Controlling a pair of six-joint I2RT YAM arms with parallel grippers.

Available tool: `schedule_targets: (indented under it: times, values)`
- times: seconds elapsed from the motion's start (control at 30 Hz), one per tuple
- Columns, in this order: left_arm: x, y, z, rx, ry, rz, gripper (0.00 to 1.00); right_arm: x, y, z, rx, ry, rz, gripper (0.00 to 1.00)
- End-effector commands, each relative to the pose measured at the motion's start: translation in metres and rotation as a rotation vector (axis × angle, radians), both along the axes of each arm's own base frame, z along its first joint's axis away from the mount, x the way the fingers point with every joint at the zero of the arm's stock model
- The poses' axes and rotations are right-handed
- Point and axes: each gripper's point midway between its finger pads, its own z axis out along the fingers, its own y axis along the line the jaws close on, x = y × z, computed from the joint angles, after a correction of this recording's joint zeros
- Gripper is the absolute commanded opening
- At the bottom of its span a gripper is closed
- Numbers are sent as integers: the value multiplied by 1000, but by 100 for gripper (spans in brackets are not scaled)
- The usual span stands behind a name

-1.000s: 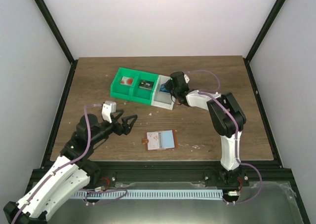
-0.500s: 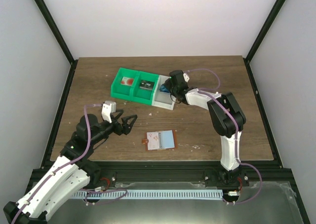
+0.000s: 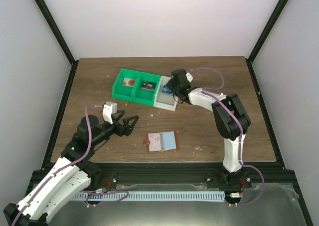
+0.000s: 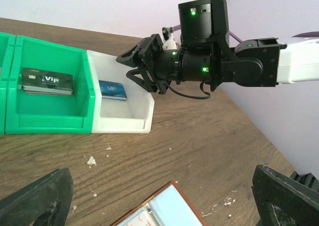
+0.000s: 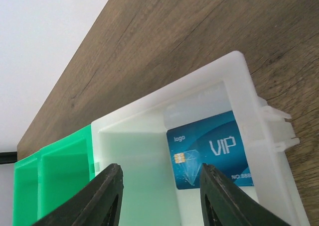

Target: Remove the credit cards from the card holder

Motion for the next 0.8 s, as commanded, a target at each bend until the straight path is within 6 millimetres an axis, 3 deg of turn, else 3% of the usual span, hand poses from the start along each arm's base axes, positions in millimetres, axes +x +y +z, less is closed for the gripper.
schedule_targets:
  times: [0.0, 0.23, 0.4, 0.63, 0.77]
  values:
    - [0, 1, 2, 9, -18, 3, 100, 5, -2, 38, 1, -62, -18, 45]
    - [3, 5, 1, 17, -15, 33, 100, -1, 8, 52, -4, -83, 78, 45]
    - [6, 12, 1, 36, 6, 76, 100, -16, 12, 69, -30, -114, 170, 45]
    - [1, 2, 0, 52, 22, 4, 100, -62, 6, 103, -147, -190, 300, 45]
    - [0, -5, -8, 48, 60, -24, 97, -98, -8, 95, -149, -134, 324, 46]
